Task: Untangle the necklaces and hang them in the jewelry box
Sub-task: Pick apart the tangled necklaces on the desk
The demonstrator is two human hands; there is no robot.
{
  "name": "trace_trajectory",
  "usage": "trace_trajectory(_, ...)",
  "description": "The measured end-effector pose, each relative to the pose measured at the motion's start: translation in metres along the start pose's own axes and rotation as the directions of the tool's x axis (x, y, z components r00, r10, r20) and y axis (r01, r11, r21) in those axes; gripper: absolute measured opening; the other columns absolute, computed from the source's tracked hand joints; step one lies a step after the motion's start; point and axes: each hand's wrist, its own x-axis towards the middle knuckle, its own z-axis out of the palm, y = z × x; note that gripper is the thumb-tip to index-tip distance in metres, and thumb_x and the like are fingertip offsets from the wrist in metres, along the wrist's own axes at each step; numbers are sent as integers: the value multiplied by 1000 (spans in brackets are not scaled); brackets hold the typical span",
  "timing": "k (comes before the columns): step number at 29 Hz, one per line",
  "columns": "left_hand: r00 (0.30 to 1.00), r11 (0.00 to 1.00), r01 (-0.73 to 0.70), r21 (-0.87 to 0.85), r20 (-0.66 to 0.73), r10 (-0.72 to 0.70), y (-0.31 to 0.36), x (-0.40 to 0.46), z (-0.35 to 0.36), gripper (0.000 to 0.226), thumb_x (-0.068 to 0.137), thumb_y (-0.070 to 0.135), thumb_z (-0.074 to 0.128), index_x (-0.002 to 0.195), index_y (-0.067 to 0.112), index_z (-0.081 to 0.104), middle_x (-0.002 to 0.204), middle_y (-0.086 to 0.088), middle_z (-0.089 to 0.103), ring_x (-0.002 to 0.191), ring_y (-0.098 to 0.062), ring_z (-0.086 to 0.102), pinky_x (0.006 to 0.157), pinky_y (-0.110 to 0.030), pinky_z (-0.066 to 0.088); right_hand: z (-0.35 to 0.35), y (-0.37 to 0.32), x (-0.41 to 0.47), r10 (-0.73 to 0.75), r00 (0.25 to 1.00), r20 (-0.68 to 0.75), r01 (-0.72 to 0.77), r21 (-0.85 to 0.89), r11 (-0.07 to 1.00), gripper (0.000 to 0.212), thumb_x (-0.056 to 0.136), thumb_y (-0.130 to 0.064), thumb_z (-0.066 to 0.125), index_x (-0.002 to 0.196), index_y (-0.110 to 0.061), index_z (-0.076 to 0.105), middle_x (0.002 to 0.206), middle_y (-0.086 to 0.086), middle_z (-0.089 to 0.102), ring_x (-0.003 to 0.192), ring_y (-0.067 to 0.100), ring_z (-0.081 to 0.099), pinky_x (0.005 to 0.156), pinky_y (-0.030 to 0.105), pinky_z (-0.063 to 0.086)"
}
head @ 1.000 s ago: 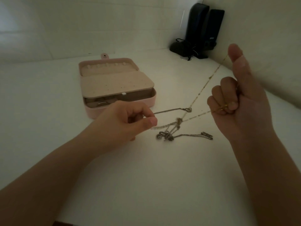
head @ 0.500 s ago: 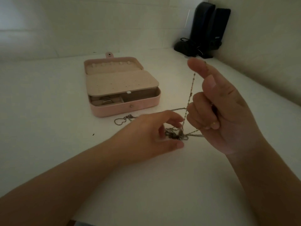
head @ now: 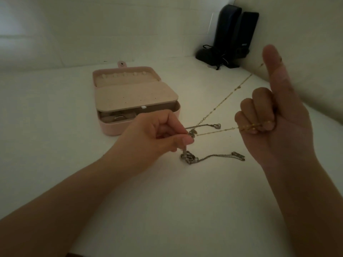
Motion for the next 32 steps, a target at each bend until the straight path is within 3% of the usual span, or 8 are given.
trace_trajectory(6,990,991,-58,120,-121,73,-6,3,-7,18,63,44,70,69,28,63,69,14,66,65,-3,59,63,-18,50,-1,2,1,7,999,-39,-18,-305,952,34,87,-23,52,119,-34,54,42,-10,27,37,7,18,38,18,22)
trace_trajectory(10,991,998,-69,-8,-119,67,-4,3,-7,14,70,29,70,73,21,58,60,15,62,59,3,54,60,-9,43,2,13,-4,115,992,47,-32,-798,601,66,79,-26,70,133,-45,37,39,-5,37,36,5,27,41,14,31)
trace_trajectory(14,993,980,-71,-186,-107,51,-6,5,-8,9,77,17,62,74,15,53,65,8,67,66,-2,60,67,-13,48,2,28,-5,332,940,73,-34,-951,307,91,70,-37,75,141,-45,18,42,-6,45,38,5,38,46,15,35)
trace_trajectory(17,996,917,-51,-395,-85,19,-4,5,-10,4,78,14,49,75,12,50,67,3,69,70,-9,66,66,-18,51,-3,29,-3,391,920,6,-75,-979,190,97,68,-41,76,142,-43,15,47,-5,46,41,6,40,46,15,33)
trace_trajectory(20,1000,862,-7,-507,-20,-4,-1,3,-13,7,81,15,43,75,12,46,61,1,62,52,-11,57,52,-21,50,-7,23,0,389,919,-66,-154,-968,199,97,68,-39,76,143,-41,15,51,-3,46,41,4,40,43,11,34)
trace_trajectory(25,999,911,12,-413,-27,-26,1,1,-15,10,82,19,43,74,13,45,57,3,58,38,-7,39,37,-15,33,-11,11,4,341,935,-96,-214,-920,329,105,54,-49,77,141,-44,18,46,-5,41,38,4,35,40,11,33)
trace_trajectory(28,997,959,-24,-282,-81,1,-2,2,-16,9,80,22,46,74,15,49,63,8,61,53,-7,49,49,-16,42,-5,1,3,274,958,-84,-211,-853,477,100,48,-62,61,140,-42,26,47,-3,37,39,5,29,42,11,30)
trace_trajectory(32,995,978,-55,-199,-98,36,-11,4,-22,12,75,36,57,76,24,57,90,-5,63,94,-26,62,82,-28,47,-10,2,4,154,981,-117,-183,-824,537,66,77,-51,58,137,-40,33,43,-4,34,37,4,28,41,8,32)
